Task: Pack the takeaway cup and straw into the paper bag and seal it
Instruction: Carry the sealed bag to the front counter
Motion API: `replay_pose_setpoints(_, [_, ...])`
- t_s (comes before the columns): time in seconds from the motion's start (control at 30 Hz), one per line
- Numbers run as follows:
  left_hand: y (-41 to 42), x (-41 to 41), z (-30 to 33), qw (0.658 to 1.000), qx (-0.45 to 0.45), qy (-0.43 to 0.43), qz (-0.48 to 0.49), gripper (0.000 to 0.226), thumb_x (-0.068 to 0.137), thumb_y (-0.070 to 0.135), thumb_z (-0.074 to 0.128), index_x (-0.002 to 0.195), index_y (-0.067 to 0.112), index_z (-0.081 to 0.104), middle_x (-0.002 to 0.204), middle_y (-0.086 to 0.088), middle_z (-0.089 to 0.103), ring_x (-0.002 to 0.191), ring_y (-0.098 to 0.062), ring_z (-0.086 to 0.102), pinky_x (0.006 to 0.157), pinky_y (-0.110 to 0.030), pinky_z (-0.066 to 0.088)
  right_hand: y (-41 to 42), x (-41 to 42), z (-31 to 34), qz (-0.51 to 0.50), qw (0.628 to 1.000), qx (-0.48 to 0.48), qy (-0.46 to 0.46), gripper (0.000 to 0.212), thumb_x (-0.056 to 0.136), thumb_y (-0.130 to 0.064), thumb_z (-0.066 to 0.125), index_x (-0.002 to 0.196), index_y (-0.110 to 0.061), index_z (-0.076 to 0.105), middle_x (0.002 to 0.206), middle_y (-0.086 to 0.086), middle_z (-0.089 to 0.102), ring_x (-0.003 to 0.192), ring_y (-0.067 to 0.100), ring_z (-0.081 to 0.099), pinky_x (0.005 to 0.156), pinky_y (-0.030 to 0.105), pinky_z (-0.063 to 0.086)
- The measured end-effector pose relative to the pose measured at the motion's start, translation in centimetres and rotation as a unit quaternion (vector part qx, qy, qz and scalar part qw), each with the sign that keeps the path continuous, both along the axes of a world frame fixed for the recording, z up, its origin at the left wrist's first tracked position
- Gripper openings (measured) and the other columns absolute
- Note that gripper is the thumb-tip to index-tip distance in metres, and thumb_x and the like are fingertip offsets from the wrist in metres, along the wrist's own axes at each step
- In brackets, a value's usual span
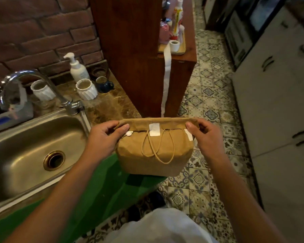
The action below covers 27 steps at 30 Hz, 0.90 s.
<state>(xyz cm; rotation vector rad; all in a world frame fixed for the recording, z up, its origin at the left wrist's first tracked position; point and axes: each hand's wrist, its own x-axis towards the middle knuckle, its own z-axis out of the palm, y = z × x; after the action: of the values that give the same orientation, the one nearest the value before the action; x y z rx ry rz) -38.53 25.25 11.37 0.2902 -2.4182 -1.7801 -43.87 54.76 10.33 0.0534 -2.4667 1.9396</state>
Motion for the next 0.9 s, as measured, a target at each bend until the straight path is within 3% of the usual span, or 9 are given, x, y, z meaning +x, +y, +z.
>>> replay_pose_setpoints(0.13, [2.7, -0.7, 0.5, 0.996, 0.004, 0.005, -0.084, 0.012, 0.092, 0.022, 0.071, 0.101, 0.029, 0.075, 0.080, 0.026, 0.075, 0.074, 0.006, 0.069, 0.061, -0.011, 0.051, 2.8, 4.6, 1.1, -0.104, 0.994, 0.017, 0.008, 0.014, 0.094, -0.019, 0.073, 0.097, -0.032, 0.077, 0.091, 0.008, 0.078, 0.088, 0.027, 0.073, 0.081, 0.045, 0.060])
replay_pose_setpoints(0.23, [5.8, -1.2, 1.2, 0.988, 0.002, 0.016, -0.156, 0.013, 0.092, 0.023, 0.070, 0.101, 0.032, 0.073, 0.085, 0.025, 0.076, 0.077, 0.005, 0.070, 0.062, -0.012, 0.053, 5.7, 8.2, 1.8, -0.178, 0.983, 0.033, 0.022, 0.006, 0.094, -0.024, 0.074, 0.093, -0.030, 0.077, 0.089, 0.014, 0.076, 0.086, 0.039, 0.071, 0.078, 0.057, 0.059])
replay_pose_setpoints(0.33, [9.9, -1.7, 1.9, 0.970, 0.000, 0.024, -0.242, 0.013, 0.092, 0.022, 0.070, 0.100, 0.032, 0.073, 0.083, 0.026, 0.075, 0.079, 0.004, 0.071, 0.064, -0.013, 0.054, 9.1, 12.2, 2.2, -0.255, 0.965, 0.055, 0.035, 0.007, 0.092, -0.026, 0.075, 0.099, -0.027, 0.079, 0.086, 0.003, 0.079, 0.082, 0.026, 0.075, 0.078, 0.046, 0.062])
replay_pose_setpoints(0.5, [18.2, -1.5, 2.7, 0.936, 0.007, 0.054, -0.349, 0.010, 0.092, 0.020, 0.071, 0.098, 0.025, 0.078, 0.082, 0.013, 0.078, 0.074, 0.000, 0.070, 0.063, -0.014, 0.052, 14.8, 18.8, 3.2, -0.362, 0.931, 0.026, 0.043, 0.010, 0.092, -0.024, 0.075, 0.086, -0.031, 0.075, 0.072, -0.017, 0.075, 0.065, -0.002, 0.067, 0.062, 0.015, 0.053])
replay_pose_setpoints(0.6, [24.3, -0.6, 3.2, 0.912, 0.010, 0.065, -0.405, 0.011, 0.092, 0.017, 0.071, 0.100, 0.020, 0.077, 0.076, 0.018, 0.077, 0.070, 0.004, 0.067, 0.061, -0.012, 0.049, 18.5, 22.7, 3.7, -0.418, 0.906, 0.029, 0.065, 0.011, 0.092, -0.018, 0.075, 0.086, -0.028, 0.074, 0.069, -0.020, 0.073, 0.063, -0.006, 0.065, 0.061, 0.011, 0.049])
replay_pose_setpoints(0.73, [33.0, 1.1, 3.9, 0.878, 0.005, 0.083, -0.471, 0.016, 0.093, 0.018, 0.070, 0.091, 0.033, 0.074, 0.073, 0.026, 0.074, 0.069, 0.004, 0.066, 0.061, -0.012, 0.050, 24.3, 27.7, 4.7, -0.471, 0.878, 0.036, 0.069, 0.015, 0.092, -0.009, 0.074, 0.083, -0.021, 0.073, 0.063, -0.021, 0.071, 0.058, -0.009, 0.062, 0.057, 0.007, 0.046])
replay_pose_setpoints(0.9, [44.6, 4.4, 4.6, 0.854, 0.018, 0.096, -0.512, 0.018, 0.090, 0.022, 0.073, 0.085, 0.040, 0.074, 0.074, 0.014, 0.075, 0.073, -0.003, 0.069, 0.067, -0.018, 0.053, 33.0, 33.7, 5.8, -0.529, 0.842, 0.066, 0.080, 0.013, 0.092, -0.017, 0.075, 0.084, -0.028, 0.075, 0.070, -0.013, 0.074, 0.064, -0.001, 0.065, 0.063, 0.018, 0.052])
